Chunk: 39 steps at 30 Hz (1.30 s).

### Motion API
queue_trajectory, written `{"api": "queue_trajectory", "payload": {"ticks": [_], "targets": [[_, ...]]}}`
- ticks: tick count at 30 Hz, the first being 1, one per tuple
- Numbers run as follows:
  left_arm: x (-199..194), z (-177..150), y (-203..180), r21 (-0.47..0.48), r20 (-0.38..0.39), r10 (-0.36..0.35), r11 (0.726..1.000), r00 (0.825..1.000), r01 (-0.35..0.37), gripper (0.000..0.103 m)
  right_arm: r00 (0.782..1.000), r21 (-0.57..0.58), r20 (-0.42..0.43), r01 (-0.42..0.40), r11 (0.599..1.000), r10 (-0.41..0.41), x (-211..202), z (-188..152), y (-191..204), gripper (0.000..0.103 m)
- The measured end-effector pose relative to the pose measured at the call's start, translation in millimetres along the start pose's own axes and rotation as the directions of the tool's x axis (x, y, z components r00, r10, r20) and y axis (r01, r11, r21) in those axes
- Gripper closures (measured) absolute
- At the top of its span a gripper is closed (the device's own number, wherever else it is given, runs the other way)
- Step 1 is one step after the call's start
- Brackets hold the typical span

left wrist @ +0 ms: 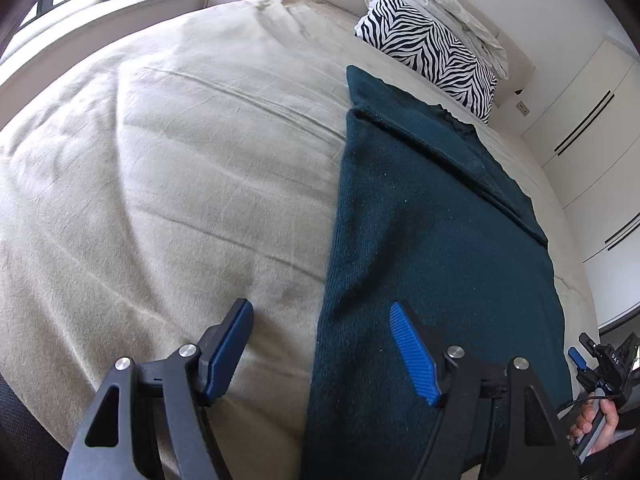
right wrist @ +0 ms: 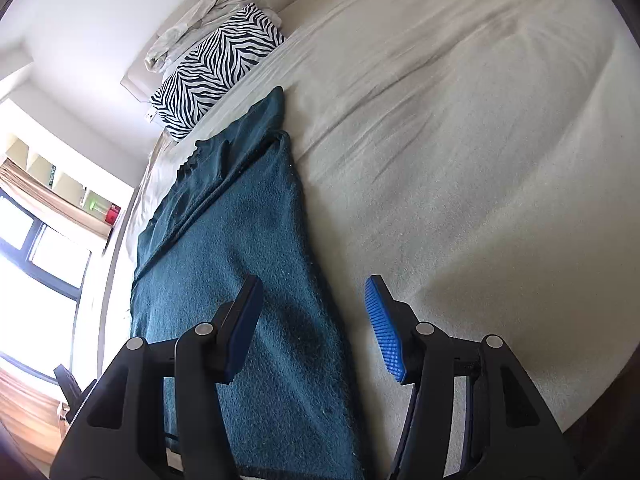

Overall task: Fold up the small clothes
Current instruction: 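Release the sweater with both tools and move to the hem, then grasp the hem with both tools and fold it toward the collar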

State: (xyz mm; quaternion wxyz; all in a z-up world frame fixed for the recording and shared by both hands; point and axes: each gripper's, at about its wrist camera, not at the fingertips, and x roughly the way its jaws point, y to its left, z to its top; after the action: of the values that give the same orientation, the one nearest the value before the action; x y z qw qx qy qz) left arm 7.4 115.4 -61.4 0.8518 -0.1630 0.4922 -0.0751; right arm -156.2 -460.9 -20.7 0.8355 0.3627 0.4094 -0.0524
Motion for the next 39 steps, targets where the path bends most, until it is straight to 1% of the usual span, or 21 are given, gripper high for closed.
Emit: {"api": "queue_trajectory", "payload": {"ticks": [2,5,7,8,10,12,14,17,19,20,22,24,28,32,37,38,39], "targets": [[-6,-11,1,0.014,-0.031,-0.008,1.000,0.999,0.009,0.032,1.000,-0.002,-0.020,0.005,1.000,-0.005,-1,-6,-6,0.051],[-14,-26,1,0.042,-0.063,-0.017,0.999,0.998,0.020,0.036,0.999,-0.003,-0.032,-0.011,1.000,0.011,-6,-12,-10,0.051],[-16,-31,1,0.066,-0.087,-0.008,0.998,0.996,0.014,0.041,0.999,-0.008,-0.047,-0.011,1.000,0.010,-9,-14,-10,0.051],[-16,-33,0,0.077,-0.096,-0.002,0.997,0.995,0.009,0.042,0.998,-0.012,-0.056,-0.007,1.000,0.006,-10,-15,-9,0.051],[-15,-32,0,0.085,-0.114,0.005,0.996,0.993,0.005,0.049,0.997,-0.030,-0.078,-0.003,1.000,0.001,-12,-18,-6,0.051],[-14,-33,-2,0.092,-0.140,0.005,0.996,0.990,0.008,0.051,0.995,-0.048,-0.100,0.001,0.999,-0.006,-17,-22,-4,0.051],[-11,-34,-6,0.118,-0.169,0.010,0.993,0.986,0.010,0.054,0.993,-0.057,-0.115,0.005,0.998,-0.012,-22,-26,-4,0.051],[-8,-36,-9,0.148,-0.189,0.023,0.989,0.982,0.005,0.060,0.991,-0.051,-0.132,0.015,0.999,-0.021,-29,-31,-8,0.051],[-8,-36,-6,0.138,-0.192,0.016,0.990,0.981,0.010,0.069,0.989,-0.051,-0.143,0.025,0.998,-0.032,-34,-33,-8,0.051],[-8,-36,-5,0.131,-0.195,0.005,0.991,0.981,0.021,0.072,0.988,-0.055,-0.151,0.032,0.998,-0.040,-36,-34,-8,0.051],[-8,-37,-3,0.121,-0.207,-0.019,0.992,0.978,0.045,0.087,0.983,-0.065,-0.173,0.043,0.997,-0.054,-38,-36,-6,0.051],[-7,-39,-5,0.126,-0.216,-0.024,0.991,0.976,0.052,0.093,0.976,-0.075,-0.207,0.056,0.996,-0.070,-39,-37,-5,0.051],[-8,-40,-5,0.120,-0.212,-0.031,0.991,0.977,0.057,0.096,0.966,-0.074,-0.249,0.050,0.996,-0.067,-40,-41,-6,0.051],[-11,-40,-5,0.119,-0.211,-0.040,0.991,0.977,0.066,0.096,0.966,-0.013,-0.257,0.021,1.000,-0.024,-36,-42,-13,0.051],[-15,-40,-4,0.113,-0.208,-0.052,0.991,0.977,0.077,0.097,0.960,0.014,-0.278,-0.031,0.999,0.034,-30,-48,-9,0.052],[-14,-39,-4,0.114,-0.208,-0.053,0.990,0.977,0.078,0.097,0.960,0.015,-0.278,-0.036,0.999,0.039,-29,-49,-9,0.052],[-15,-40,-4,0.114,-0.209,-0.054,0.990,0.977,0.079,0.097,0.959,0.012,-0.282,-0.037,0.999,0.039,-27,-50,-9,0.059]]}}
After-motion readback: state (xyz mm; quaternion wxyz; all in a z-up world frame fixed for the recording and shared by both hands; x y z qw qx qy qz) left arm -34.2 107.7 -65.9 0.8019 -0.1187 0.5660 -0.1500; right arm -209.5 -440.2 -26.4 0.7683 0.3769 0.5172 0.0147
